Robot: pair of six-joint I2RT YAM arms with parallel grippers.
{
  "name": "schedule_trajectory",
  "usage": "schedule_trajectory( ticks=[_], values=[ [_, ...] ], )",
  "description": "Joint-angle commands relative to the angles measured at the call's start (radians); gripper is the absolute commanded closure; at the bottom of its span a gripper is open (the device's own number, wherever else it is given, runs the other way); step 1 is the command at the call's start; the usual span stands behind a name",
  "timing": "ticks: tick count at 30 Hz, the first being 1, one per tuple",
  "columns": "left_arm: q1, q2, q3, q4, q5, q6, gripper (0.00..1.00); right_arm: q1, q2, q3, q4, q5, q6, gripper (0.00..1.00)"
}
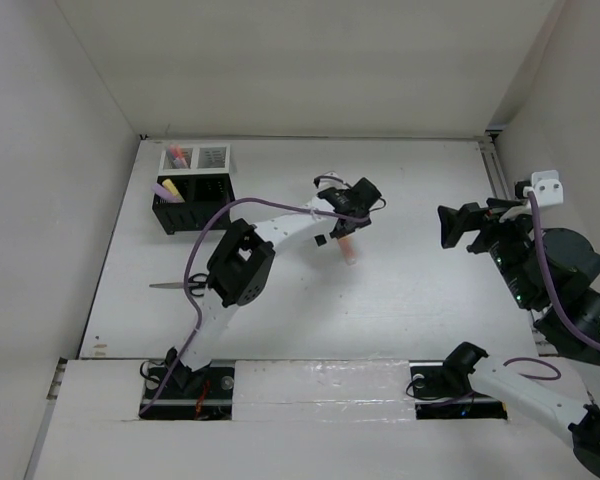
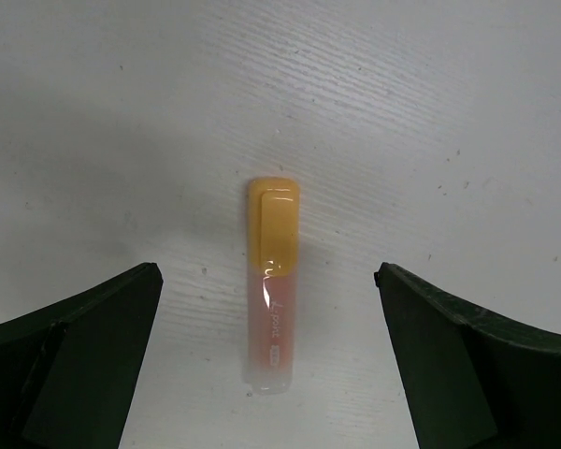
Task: Sort the stationery into containers
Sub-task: Pick up the stationery from the center of the board.
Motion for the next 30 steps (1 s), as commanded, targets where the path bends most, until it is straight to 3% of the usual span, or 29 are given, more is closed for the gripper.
schedule_trajectory(
  ticks=[1,7,8,12,14,19,24,30],
  values=[
    [0.001,0.026,0.033,-0.058,-0.002,-0.065,0.01,-0.008,-0.005,-0.01,0.028,-0.013,0.006,0.0],
    [0.001,0.037,-0.006,-0.052,-0.002,-0.078,0.05,-0.008,-0.005,-0.03,0.059,-0.05,0.006,0.0],
    [0.001,0.048,-0.006,-0.052,-0.014,-0.067,0.12,-0.008,-0.005,-0.03,0.059,-0.05,0.006,0.0],
    [0.01,0.13,0.08,-0.12,-0.014,-0.02,0.25,-0.008,-0.016,-0.05,0.078,-0.061,0.006,0.0],
    [0.01,0.163,0.137,-0.152,-0.023,-0.006,0.25,-0.008,-0.025,-0.062,0.091,-0.061,0.006,0.0],
    [0.03,0.212,0.148,-0.172,0.0,0.016,0.36,-0.008,-0.069,-0.09,0.124,-0.061,0.015,0.0],
    [0.03,0.232,0.126,-0.181,0.009,0.034,0.52,-0.008,-0.082,-0.1,0.134,-0.061,0.015,0.0],
    [0.03,0.252,0.092,-0.181,0.021,0.043,0.84,-0.008,-0.091,-0.11,0.154,-0.07,0.015,0.0]
  ],
)
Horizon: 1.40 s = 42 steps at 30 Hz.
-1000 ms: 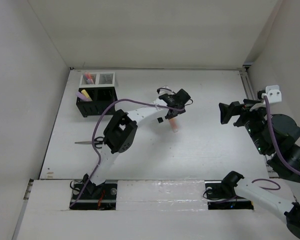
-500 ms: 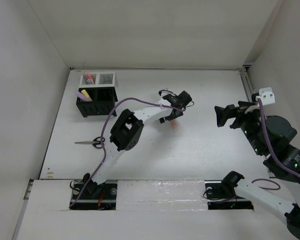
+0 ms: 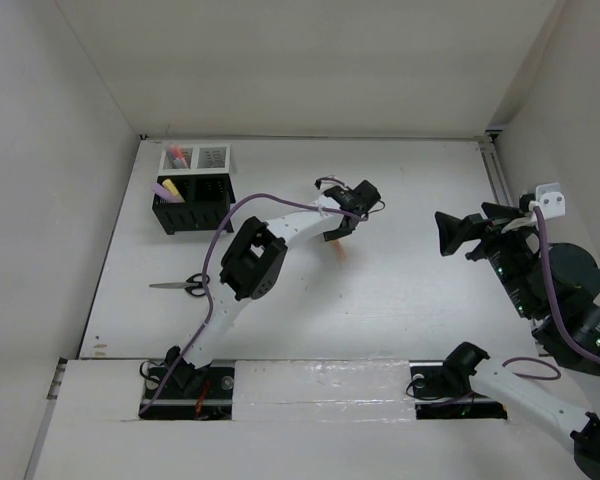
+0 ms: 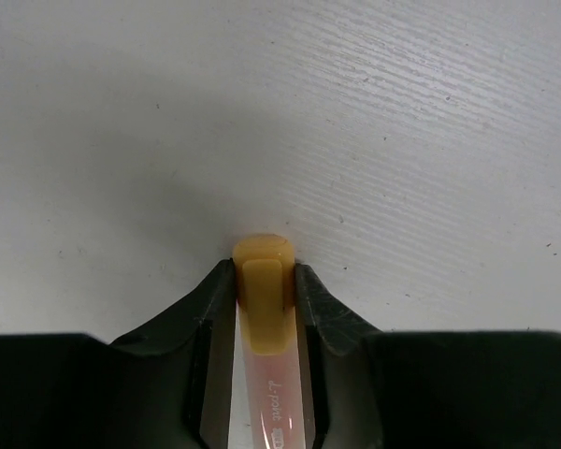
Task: Sort the stationery into containers
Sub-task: Pick up the stationery from the center of the board, then place the stationery in the storage box.
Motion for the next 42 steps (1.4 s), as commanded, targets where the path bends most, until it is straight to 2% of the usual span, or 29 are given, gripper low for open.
schedule_trajectory(
  ticks=[1,3,6,9,17,19,23,26,30,35,40,42],
  values=[
    [0.005,0.092,-0.058,-0.043,0.053,-0.005,0.87,-0.008,-0.007,-0.004,0.064,-0.013,0.006,0.0],
    [0.005,0.092,-0.078,-0.028,0.076,-0.005,1.0,-0.008,-0.007,-0.004,0.064,-0.013,0.006,0.0],
    [0.005,0.066,-0.118,0.001,0.076,-0.005,1.0,-0.008,-0.007,-0.004,0.064,-0.025,0.006,0.0],
    [0.005,0.001,-0.165,0.023,-0.007,0.005,1.0,-0.008,0.002,-0.004,0.064,-0.034,0.006,0.0],
    [0.025,-0.314,-0.175,0.043,-0.369,0.21,1.0,-0.008,0.003,-0.015,0.084,-0.045,-0.003,0.0],
    [0.057,-0.349,-0.153,0.018,-0.421,0.227,1.0,-0.008,0.012,-0.024,0.095,-0.054,-0.003,0.0],
    [0.193,-0.44,-0.13,-0.008,-0.456,0.262,1.0,-0.008,0.021,-0.024,0.095,-0.066,-0.003,0.0],
    [0.258,-0.472,-0.109,-0.019,-0.58,0.287,1.0,-0.008,0.021,-0.024,0.104,-0.066,-0.003,0.0],
    [0.404,-0.504,-0.029,-0.082,-0.688,0.268,1.0,-0.008,0.021,-0.052,0.147,-0.111,-0.012,0.0],
    [0.562,-0.561,-0.156,0.183,-0.869,0.4,1.0,-0.008,0.021,-0.095,0.214,-0.2,-0.003,0.0],
    [0.687,-0.596,-0.23,0.311,-0.848,0.396,1.0,-0.008,0.041,-0.127,0.254,-0.243,0.008,0.0],
    [0.7,-0.596,-0.291,0.43,-0.864,0.448,1.0,-0.008,0.052,-0.127,0.263,-0.252,0.008,0.0]
  ],
)
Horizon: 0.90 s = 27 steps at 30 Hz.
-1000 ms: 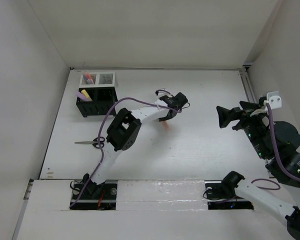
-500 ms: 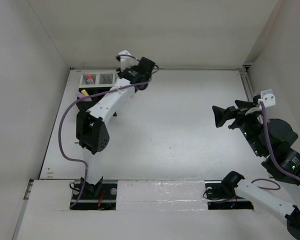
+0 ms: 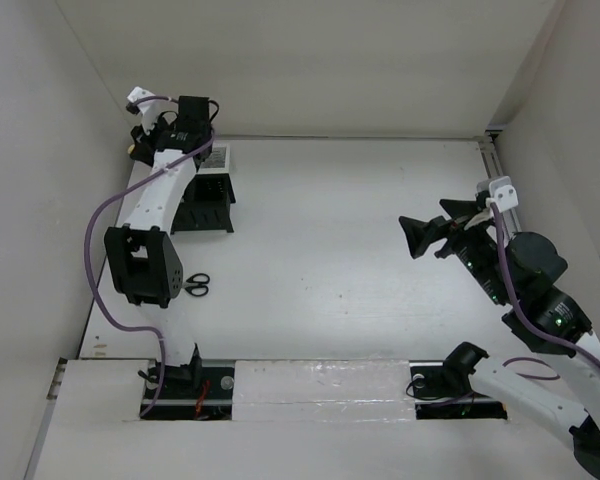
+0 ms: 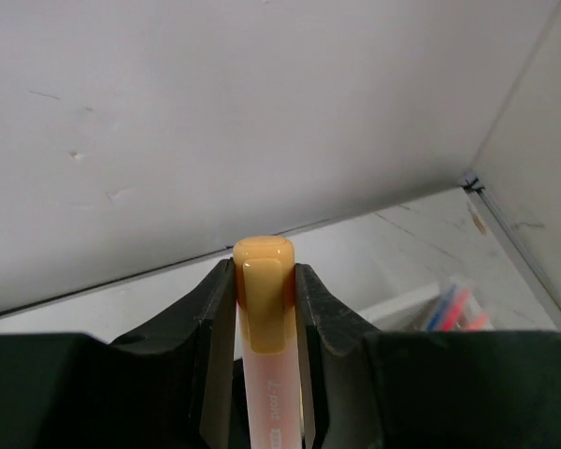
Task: Sort the stationery into containers
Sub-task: Place the stationery in the storage box.
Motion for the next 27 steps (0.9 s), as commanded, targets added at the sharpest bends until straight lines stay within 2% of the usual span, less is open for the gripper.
schedule_trajectory(
  ticks=[1,6,10,16,19,27],
  values=[
    [0.011,-0.068,-0.088,0.219,-0.084,0.085,1.0,-0.008,0.008,0.0,0.089,-0.044,0.008,0.0],
    [0.011,-0.077,-0.232,0.524,-0.106,0.197,1.0,-0.008,0.026,0.0,0.099,-0.044,0.008,0.0],
    [0.011,-0.086,-0.345,0.77,-0.104,0.353,1.0,-0.008,0.027,0.0,0.099,-0.044,-0.001,0.0],
    [0.011,-0.108,-0.441,0.947,-0.093,0.477,1.0,-0.008,0.048,0.0,0.108,-0.053,-0.001,0.0],
    [0.011,-0.108,-0.451,0.974,-0.083,0.478,1.0,-0.008,0.057,0.0,0.117,-0.063,-0.001,0.0],
    [0.0,-0.068,-0.451,0.904,-0.083,0.399,1.0,-0.008,0.066,0.0,0.126,-0.063,-0.001,0.0]
  ],
)
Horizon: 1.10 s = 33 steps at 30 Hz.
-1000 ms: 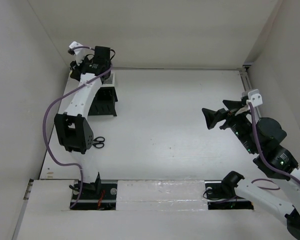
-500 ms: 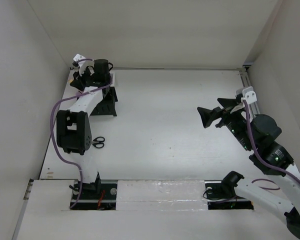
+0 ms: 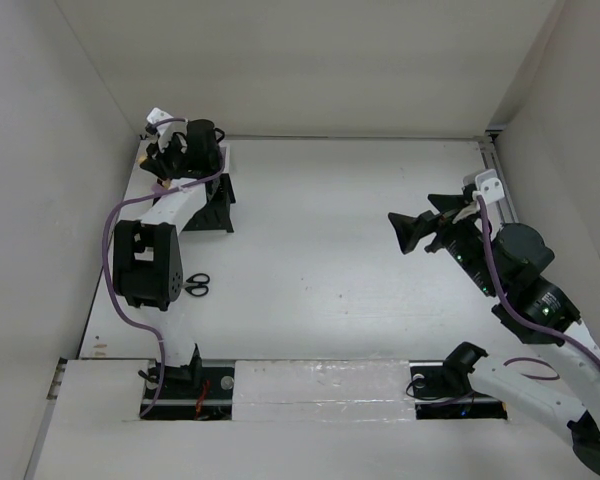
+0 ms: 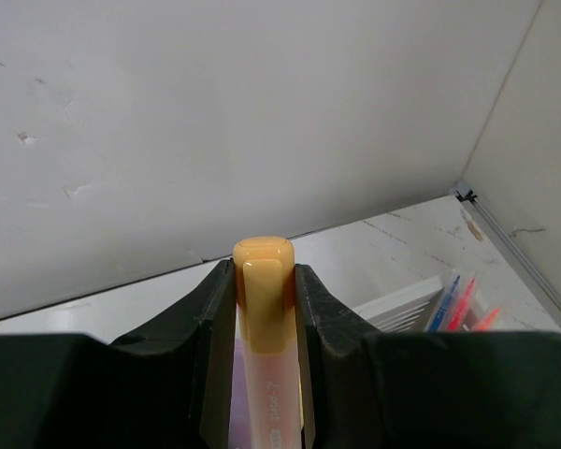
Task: Sort the stationery into containers
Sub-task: Place the stationery in the storage box.
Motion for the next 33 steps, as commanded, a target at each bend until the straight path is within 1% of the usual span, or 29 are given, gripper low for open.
schedule_trajectory(
  ticks=[1,6,9,12,16,18,25,26,33],
  values=[
    [-0.006,-0.039,-0.017,0.026,-0.021,-0.021,1.0,-0.008,0.001,0.002,0.064,-0.01,-0.001,0.0],
    [-0.006,-0.019,-0.017,0.017,-0.021,-0.031,1.0,-0.008,0.001,0.002,0.064,-0.019,-0.001,0.0],
    [-0.015,-0.01,-0.017,0.017,-0.059,-0.021,1.0,-0.008,0.001,0.002,0.064,-0.019,-0.001,0.0],
    [-0.024,-0.01,-0.054,0.107,-0.059,0.052,1.0,-0.008,0.001,0.002,0.064,-0.019,-0.001,0.0],
    [-0.024,-0.01,-0.077,0.127,-0.059,0.061,1.0,-0.008,0.001,0.002,0.064,-0.019,-0.001,0.0],
    [-0.033,-0.01,-0.077,0.127,-0.059,0.071,0.95,-0.008,0.001,0.002,0.064,-0.019,-0.001,0.0],
    [-0.033,-0.001,-0.077,0.152,-0.059,0.094,0.95,-0.008,-0.008,0.002,0.064,-0.019,-0.001,0.0],
    [-0.033,-0.001,-0.077,0.152,-0.059,0.094,0.92,-0.008,-0.008,0.002,0.064,-0.019,-0.001,0.0],
    [-0.033,0.018,-0.097,0.163,-0.073,0.094,0.9,-0.008,-0.008,-0.007,0.064,-0.019,-0.001,0.0]
  ],
)
